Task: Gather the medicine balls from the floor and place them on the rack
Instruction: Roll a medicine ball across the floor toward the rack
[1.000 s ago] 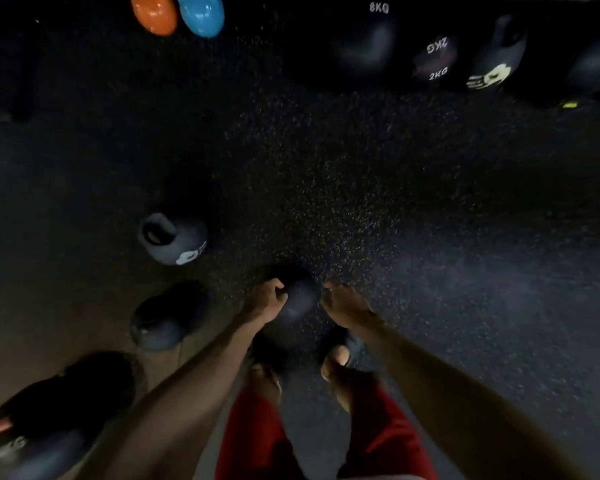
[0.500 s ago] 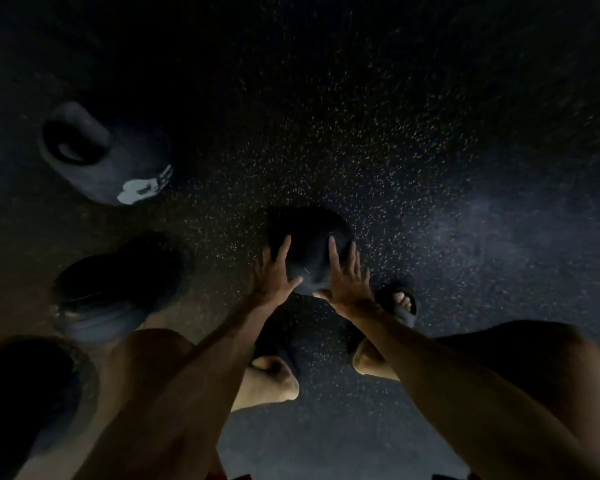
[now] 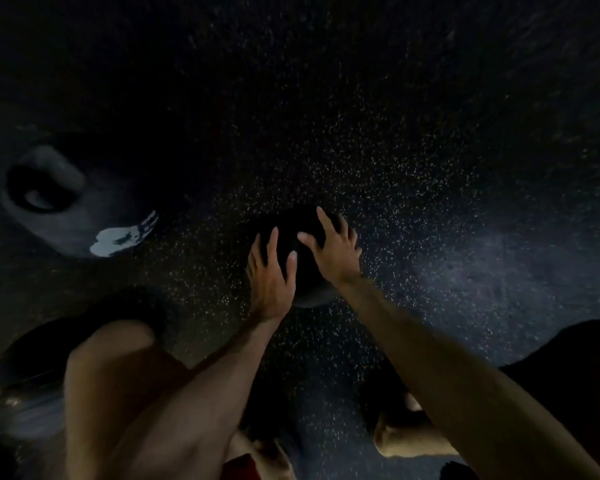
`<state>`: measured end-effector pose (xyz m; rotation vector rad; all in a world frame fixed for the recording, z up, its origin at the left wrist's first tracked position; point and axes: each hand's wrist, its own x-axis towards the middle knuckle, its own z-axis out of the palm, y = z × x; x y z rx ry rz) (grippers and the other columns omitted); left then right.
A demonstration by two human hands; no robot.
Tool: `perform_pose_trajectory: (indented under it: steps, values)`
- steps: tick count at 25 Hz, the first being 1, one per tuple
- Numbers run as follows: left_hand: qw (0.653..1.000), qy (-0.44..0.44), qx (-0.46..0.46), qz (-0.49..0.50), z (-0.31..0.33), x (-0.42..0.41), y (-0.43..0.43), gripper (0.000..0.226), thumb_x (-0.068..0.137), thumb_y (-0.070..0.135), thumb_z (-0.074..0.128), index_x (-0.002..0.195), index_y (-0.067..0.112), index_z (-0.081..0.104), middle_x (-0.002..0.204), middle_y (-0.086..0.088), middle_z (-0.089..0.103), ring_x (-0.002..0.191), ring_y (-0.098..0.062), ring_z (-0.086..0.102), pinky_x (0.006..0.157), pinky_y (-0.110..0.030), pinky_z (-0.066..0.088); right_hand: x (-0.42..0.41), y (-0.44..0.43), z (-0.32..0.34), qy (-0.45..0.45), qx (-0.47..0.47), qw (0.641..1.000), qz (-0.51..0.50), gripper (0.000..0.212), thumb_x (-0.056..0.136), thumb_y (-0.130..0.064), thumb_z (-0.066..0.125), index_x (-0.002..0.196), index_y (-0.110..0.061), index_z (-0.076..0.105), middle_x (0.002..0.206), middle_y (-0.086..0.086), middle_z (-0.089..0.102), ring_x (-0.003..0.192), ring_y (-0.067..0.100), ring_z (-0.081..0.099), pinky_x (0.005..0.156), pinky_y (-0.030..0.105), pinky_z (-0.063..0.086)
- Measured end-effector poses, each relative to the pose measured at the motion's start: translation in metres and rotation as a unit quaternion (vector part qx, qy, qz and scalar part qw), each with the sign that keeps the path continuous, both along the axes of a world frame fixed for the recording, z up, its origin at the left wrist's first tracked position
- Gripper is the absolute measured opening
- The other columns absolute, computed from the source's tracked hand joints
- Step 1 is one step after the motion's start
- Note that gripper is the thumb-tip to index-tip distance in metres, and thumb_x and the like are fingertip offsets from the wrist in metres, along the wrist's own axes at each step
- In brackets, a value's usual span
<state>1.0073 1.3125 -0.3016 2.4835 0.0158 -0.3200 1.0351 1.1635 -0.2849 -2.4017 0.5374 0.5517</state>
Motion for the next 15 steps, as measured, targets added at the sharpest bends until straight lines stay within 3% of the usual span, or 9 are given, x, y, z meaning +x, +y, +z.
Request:
perform_pose_trajectory:
  steps: [4,6,7,9,11,15]
  values:
    - [0.996,-0.046,-0.054,-0.062,-0.021,0.029,0.000,0.074,0.097,0.067,0.037,0.159,0.036,0.010,0.167,-0.001,0.002,0.154,-0.022,0.004,0.123,-0.051,0.016,0.092,-0.018,-0.015,0.009,0.059,0.994,-0.094,0.080,0.075,-0.086,0.043,0.134,-0.032,0.058,0.136,0.006,0.059,0.128,0.036,0.050,0.106,0.061,0.041]
    - [0.995,-0.049,-0.068,-0.047,-0.028,0.046,-0.008,0.074,0.094,0.069,0.040,0.157,0.041,0.012,0.167,0.000,0.004,0.154,-0.022,0.005,0.121,-0.055,0.019,0.108,-0.028,-0.019,-0.011,0.059,0.992,-0.111,0.073,0.078,-0.082,0.042,0.117,-0.026,0.067,0.116,0.004,0.069,0.111,0.029,0.062,0.099,0.050,0.050]
    - [0.996,-0.054,-0.066,-0.030,-0.029,0.055,-0.013,0.073,0.093,0.071,0.038,0.156,0.042,0.016,0.166,-0.002,0.009,0.152,-0.024,0.010,0.119,-0.058,0.023,0.106,-0.029,-0.019,-0.030,0.051,0.992,-0.114,0.067,0.087,-0.075,0.042,0.119,-0.022,0.067,0.116,0.006,0.069,0.111,0.028,0.062,0.100,0.047,0.050]
    - [0.997,-0.043,-0.063,-0.005,-0.028,0.076,-0.018,0.072,0.090,0.076,0.035,0.154,0.045,0.022,0.163,-0.004,0.018,0.149,-0.027,0.018,0.114,-0.060,0.028,0.085,-0.023,-0.019,-0.097,0.038,0.989,-0.108,0.058,0.099,-0.060,0.039,0.137,-0.019,0.055,0.137,0.009,0.058,0.129,0.028,0.051,0.109,0.045,0.042]
    - [0.997,0.006,-0.072,0.004,-0.023,0.104,-0.019,0.072,0.087,0.079,0.033,0.151,0.048,0.023,0.162,-0.004,0.020,0.148,-0.029,0.020,0.112,-0.063,0.027,0.050,-0.009,-0.018,-0.150,0.041,0.982,-0.107,0.061,0.101,-0.057,0.037,0.153,-0.024,0.033,0.159,0.008,0.032,0.147,0.027,0.027,0.119,0.045,0.028]
    - [0.986,0.121,-0.110,0.025,-0.016,0.162,-0.021,0.069,0.088,0.077,0.040,0.150,0.050,0.026,0.162,-0.007,0.021,0.147,-0.032,0.019,0.113,-0.067,0.021,0.015,0.008,-0.028,-0.172,0.020,0.984,-0.047,0.084,0.095,-0.066,0.042,0.159,-0.037,-0.003,0.167,-0.004,-0.014,0.154,0.021,-0.013,0.122,0.043,0.009]
